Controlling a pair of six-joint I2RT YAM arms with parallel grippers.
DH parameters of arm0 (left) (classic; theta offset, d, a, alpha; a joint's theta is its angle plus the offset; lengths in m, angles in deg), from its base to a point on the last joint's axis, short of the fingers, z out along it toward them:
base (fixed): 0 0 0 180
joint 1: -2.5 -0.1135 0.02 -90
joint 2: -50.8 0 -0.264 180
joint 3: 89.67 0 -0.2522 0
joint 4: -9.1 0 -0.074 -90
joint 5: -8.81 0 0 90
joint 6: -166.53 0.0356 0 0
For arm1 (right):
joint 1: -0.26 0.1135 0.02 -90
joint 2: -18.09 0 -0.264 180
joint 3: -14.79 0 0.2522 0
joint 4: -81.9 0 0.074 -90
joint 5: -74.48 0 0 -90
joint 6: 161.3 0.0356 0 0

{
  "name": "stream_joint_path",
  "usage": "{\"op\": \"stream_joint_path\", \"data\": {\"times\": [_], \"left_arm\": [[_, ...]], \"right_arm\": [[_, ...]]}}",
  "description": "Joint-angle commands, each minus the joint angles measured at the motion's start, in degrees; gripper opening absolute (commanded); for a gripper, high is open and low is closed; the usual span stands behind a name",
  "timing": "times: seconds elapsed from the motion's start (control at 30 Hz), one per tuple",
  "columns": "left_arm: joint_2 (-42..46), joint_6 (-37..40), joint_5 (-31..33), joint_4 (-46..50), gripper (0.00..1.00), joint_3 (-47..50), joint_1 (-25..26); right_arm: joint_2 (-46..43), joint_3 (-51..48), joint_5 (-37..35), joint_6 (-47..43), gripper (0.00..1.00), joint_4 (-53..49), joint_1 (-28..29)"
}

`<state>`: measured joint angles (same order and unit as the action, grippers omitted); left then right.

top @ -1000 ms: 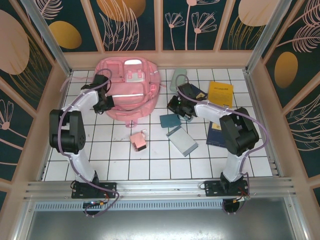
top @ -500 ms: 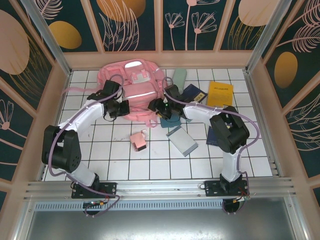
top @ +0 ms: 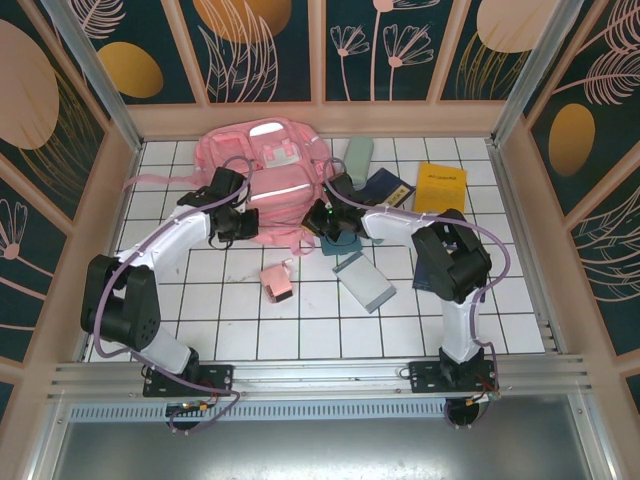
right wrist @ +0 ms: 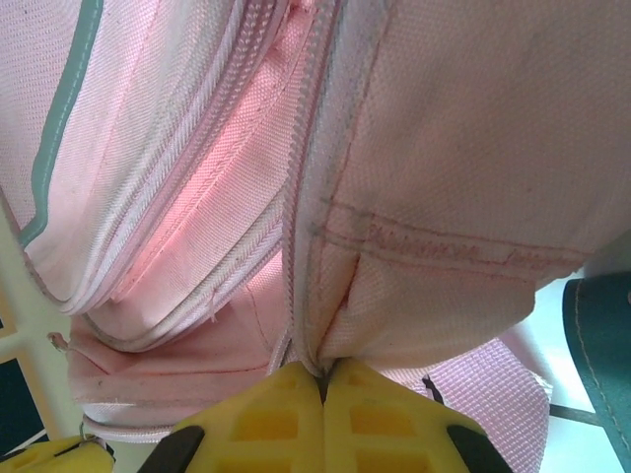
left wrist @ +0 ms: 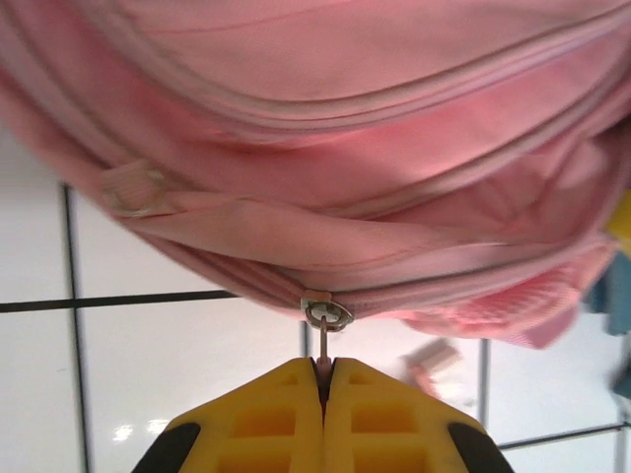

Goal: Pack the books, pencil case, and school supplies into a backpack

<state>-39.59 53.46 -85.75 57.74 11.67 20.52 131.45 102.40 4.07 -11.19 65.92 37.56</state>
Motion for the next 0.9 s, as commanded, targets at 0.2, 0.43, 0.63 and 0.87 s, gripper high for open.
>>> {"op": "stream_joint_path", "data": {"times": [0.2, 0.43, 0.63, 0.87], "left_arm": [[-6.53, 1.48, 21.41, 5.71, 0.0, -5.01, -8.57], [-13.89, 1.72, 17.21, 4.39, 0.0, -13.6, -10.73], [-8.48, 1.97, 1.59, 1.45, 0.0, -10.78, -9.94], [-1.63, -0.3, -8.52, -1.31, 0.0, -6.1, -2.36]], "right_arm": [[-5.5, -3.78, -9.52, -5.61, 0.0, -6.44, -3.72], [-8.61, -5.51, -9.1, -8.72, 0.0, -6.21, -4.96], [-7.81, -3.71, -2.02, -8.85, 0.34, -1.1, -2.66], [-5.59, -1.63, 0.96, -0.79, 0.61, -1.22, 1.36]]}}
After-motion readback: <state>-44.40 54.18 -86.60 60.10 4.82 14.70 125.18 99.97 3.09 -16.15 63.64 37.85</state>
